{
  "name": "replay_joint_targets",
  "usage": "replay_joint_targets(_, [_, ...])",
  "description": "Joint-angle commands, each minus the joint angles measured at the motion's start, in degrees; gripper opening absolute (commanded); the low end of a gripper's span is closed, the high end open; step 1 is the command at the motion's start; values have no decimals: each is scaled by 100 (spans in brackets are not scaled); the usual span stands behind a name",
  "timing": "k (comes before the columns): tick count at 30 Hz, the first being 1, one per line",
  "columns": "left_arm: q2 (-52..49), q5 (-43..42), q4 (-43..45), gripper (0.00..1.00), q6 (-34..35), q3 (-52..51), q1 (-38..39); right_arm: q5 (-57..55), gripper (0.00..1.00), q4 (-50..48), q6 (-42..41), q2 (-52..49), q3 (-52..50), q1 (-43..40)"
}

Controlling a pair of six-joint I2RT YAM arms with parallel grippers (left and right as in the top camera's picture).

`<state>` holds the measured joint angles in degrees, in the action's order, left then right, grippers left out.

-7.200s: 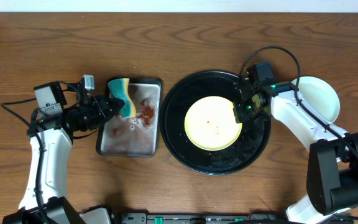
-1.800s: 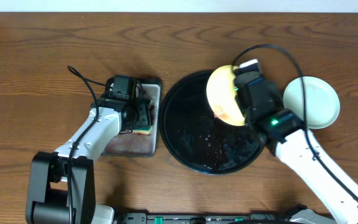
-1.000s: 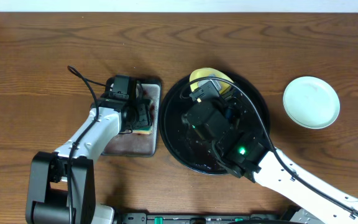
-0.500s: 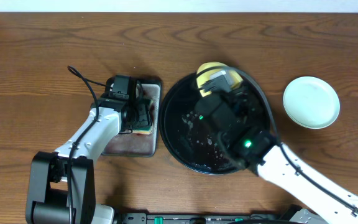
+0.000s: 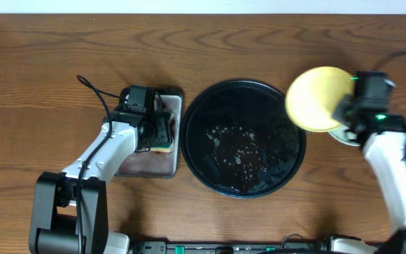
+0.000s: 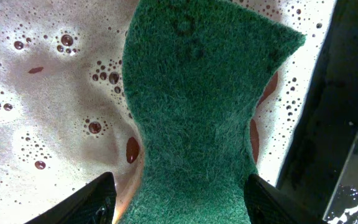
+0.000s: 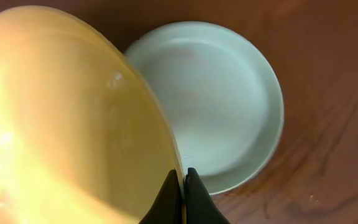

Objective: Clean dirty plates on tray and stack at the side

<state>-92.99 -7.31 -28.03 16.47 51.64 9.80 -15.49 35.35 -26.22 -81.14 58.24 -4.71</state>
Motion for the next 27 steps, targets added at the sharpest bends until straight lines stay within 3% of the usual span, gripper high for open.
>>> replay_joint_targets(1, [-46, 55, -2, 67, -35, -70, -26, 1362, 1, 20, -549, -420, 57, -946])
replay_joint_targets(10, [-46, 55, 0, 67, -35, -70, -26, 2048, 2, -334, -540, -1178, 57, -1965])
replay_joint_targets(11, [-46, 57, 2, 68, -35, -68, -26, 2048, 5, -385, -470, -1182, 57, -2017])
replay_joint_targets(12, [-46, 55, 4, 71, -35, -68, -26, 2048, 17, -428, -393, -1176, 57, -2026])
replay_joint_targets(13, [-44, 55, 2, 72, -35, -68, -26, 2055, 40, -455, -348, -1176, 57, -2035])
replay_joint_targets(14, [-39, 55, 2, 73, -33, -68, -26, 2052, 53, -452, -308, -1176, 57, -2033])
replay_joint_targets(17, [48, 55, -9, 74, -31, -68, -26, 2334, 68, -417, 2, -1176, 57, -2024])
replay_joint_targets(23, [730, 55, -374, 77, 181, -68, -293, 3875, 73, -396, 1331, -1174, 57, -1628])
replay_joint_targets(27, [1357, 55, -761, 77, 225, -68, -570, 4063, 72, -264, 1849, -1167, 57, -1106])
